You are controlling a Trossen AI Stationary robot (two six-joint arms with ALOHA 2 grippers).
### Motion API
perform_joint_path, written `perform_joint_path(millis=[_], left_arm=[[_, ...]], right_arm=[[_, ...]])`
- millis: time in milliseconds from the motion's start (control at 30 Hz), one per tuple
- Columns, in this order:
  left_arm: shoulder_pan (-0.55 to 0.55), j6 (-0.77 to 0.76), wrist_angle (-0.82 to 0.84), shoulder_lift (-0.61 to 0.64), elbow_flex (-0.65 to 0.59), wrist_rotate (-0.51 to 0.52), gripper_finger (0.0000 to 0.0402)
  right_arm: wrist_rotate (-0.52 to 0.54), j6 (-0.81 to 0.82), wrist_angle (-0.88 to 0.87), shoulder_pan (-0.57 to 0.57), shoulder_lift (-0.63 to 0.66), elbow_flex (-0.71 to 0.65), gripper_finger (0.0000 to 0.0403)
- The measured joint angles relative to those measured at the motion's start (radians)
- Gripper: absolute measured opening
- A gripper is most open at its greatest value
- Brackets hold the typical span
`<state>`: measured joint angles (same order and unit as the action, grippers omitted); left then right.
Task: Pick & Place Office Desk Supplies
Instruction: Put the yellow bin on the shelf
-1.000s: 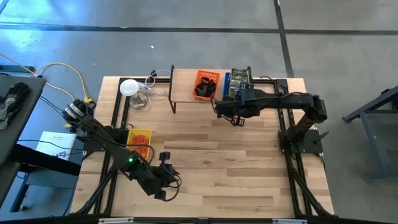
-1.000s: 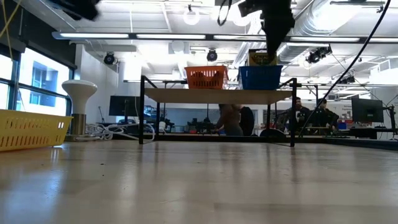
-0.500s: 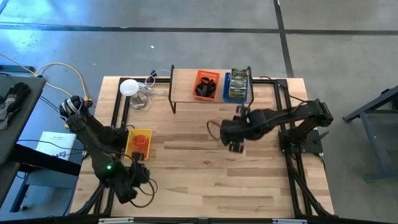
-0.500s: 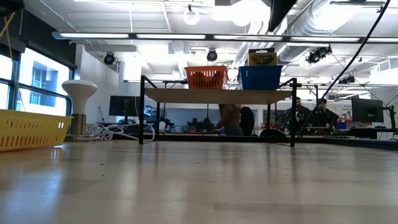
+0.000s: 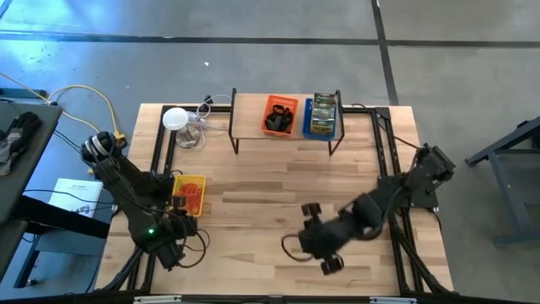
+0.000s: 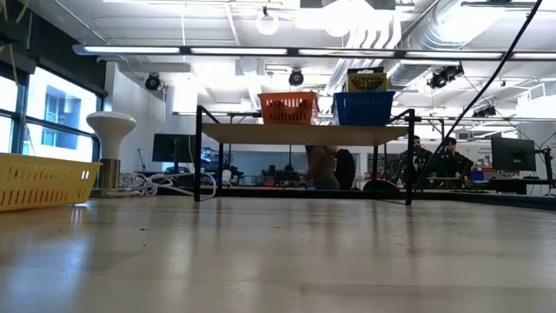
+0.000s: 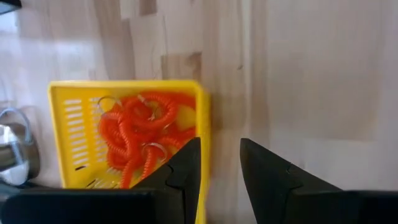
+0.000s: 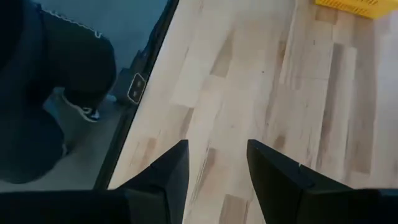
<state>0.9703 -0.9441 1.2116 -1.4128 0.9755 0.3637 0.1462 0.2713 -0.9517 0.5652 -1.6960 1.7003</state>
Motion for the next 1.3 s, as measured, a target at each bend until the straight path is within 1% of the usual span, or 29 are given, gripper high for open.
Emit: perform_joint_path(millis=[67, 300, 400, 500, 867, 967, 1033, 1167, 1300], left_arm=[[0.000, 0.001, -0.003, 0.000, -0.023, 0.001, 0.0104], [-0.009, 0.005, -0.073, 0.000, -0.081, 0.002, 0.0104], [-0.016, 0.012, -0.080, 0.000, -0.092, 0.003, 0.0104], [-0.025, 0.012, -0.083, 0.000, -0.101, 0.004, 0.0104], [-0.068, 0.013, -0.129, 0.000, -0.166, -0.011, 0.0104], [-0.078, 0.014, -0.145, 0.000, -0.171, -0.020, 0.0103], [-0.087, 0.036, -0.158, -0.002, -0.177, -0.048, 0.0099], [-0.100, 0.062, -0.164, -0.036, -0.179, -0.069, 0.0072], [-0.106, 0.113, -0.164, -0.076, -0.180, -0.079, 0.0019]], right_arm=[[0.050, 0.037, 0.009, 0.034, -0.005, 0.000, 0.0150], [0.285, 0.272, -0.005, 0.121, -0.057, 0.001, 0.0150], [0.353, 0.310, -0.008, 0.153, -0.090, 0.001, 0.0150], [0.395, 0.333, -0.009, 0.173, -0.129, 0.001, 0.0150], [0.392, 0.368, 0.034, 0.180, -0.247, 0.001, 0.0150], [0.339, 0.354, 0.069, 0.181, -0.276, 0.001, 0.0150], [0.300, 0.332, 0.101, 0.181, -0.292, 0.001, 0.0150], [0.266, 0.319, 0.126, 0.173, -0.311, 0.001, 0.0150], [0.236, 0.317, 0.124, 0.166, -0.311, 0.001, 0.0150]])
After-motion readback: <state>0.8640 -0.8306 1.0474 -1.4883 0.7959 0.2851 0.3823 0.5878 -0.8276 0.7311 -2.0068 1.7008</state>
